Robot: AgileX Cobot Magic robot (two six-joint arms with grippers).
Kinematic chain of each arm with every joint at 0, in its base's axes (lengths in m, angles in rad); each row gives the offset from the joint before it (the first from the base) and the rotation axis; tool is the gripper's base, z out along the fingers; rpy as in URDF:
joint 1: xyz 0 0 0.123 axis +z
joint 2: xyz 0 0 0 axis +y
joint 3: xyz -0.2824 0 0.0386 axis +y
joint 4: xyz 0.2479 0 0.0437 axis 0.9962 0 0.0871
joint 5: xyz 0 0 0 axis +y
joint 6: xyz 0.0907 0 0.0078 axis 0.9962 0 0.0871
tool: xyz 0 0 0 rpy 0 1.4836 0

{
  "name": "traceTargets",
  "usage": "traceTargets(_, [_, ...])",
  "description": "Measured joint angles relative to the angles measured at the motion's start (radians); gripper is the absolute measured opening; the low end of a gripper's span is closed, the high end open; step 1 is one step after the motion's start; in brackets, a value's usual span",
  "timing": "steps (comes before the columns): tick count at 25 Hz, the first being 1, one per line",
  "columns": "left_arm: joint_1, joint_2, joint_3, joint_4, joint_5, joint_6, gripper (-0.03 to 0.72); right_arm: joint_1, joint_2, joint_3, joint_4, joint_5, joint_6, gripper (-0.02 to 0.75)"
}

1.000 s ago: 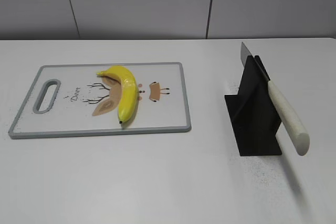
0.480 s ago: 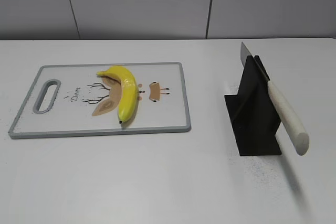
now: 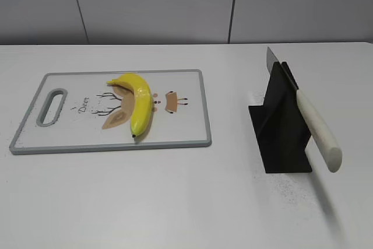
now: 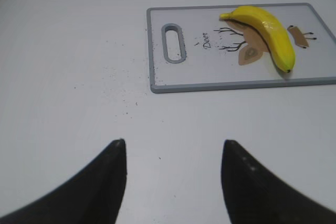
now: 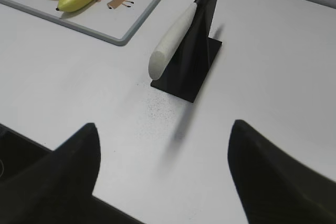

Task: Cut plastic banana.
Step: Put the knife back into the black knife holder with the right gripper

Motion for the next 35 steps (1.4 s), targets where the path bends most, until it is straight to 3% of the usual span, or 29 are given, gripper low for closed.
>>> traceTargets(5, [0.0, 0.0, 0.0, -0.001, 0.0, 0.0, 0.56, -0.018, -0.007, 0.0, 0.0, 0.002, 0.0, 0.573])
traceTargets(12, [0.0, 0.0, 0.0, -0.001, 0.0, 0.0, 0.56, -0.207, -0.007, 0.0, 0.0, 0.003, 0.0, 0.573])
traceTargets(16, [0.0, 0.0, 0.0, -0.001, 0.0, 0.0, 0.56, -0.265, -0.007, 0.0, 0.0, 0.003, 0.0, 0.573])
traceTargets(35, [0.0, 0.0, 0.0, -0.001, 0.0, 0.0, 0.56, -0.288, -0.007, 0.0, 0.0, 0.004, 0.0, 0.573])
